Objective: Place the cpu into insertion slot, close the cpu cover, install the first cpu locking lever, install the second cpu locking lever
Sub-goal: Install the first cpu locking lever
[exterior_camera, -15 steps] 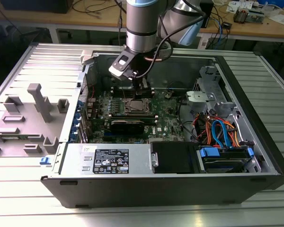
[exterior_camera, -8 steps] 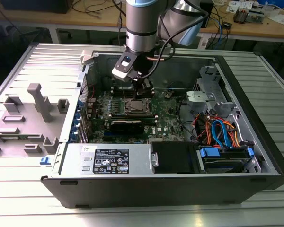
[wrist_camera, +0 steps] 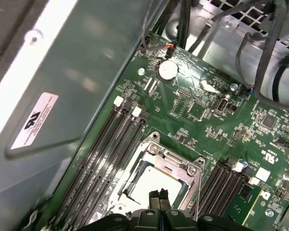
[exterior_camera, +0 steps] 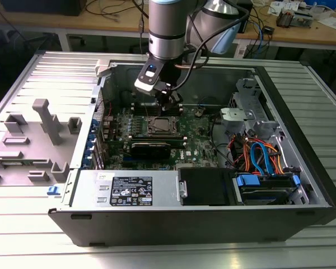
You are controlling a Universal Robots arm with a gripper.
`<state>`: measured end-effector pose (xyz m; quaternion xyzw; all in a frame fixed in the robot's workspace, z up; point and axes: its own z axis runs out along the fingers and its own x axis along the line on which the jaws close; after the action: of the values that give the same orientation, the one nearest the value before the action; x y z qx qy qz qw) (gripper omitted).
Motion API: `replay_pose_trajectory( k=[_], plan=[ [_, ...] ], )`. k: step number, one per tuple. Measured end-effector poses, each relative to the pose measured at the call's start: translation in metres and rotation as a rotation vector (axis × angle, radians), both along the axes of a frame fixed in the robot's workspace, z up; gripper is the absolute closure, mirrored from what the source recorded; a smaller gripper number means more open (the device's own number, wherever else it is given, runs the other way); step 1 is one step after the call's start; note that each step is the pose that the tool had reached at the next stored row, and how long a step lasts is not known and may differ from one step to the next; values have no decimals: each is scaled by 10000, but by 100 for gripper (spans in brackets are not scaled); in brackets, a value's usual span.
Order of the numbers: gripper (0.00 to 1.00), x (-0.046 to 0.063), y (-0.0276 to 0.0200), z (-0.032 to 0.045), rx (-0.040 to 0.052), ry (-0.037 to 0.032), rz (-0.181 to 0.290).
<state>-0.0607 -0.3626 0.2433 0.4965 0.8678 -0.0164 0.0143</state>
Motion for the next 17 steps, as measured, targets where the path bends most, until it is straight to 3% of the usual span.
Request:
replay_pose_trajectory(
  k=[6,9,12,17],
  plan=[
    [89,-1,-1,21,34,59,878],
    [89,-2,0,40,39,72,1054],
    [89,-1,-1,41,85,126,1451],
    [89,-1,-1,41,107,147,2394]
  ],
)
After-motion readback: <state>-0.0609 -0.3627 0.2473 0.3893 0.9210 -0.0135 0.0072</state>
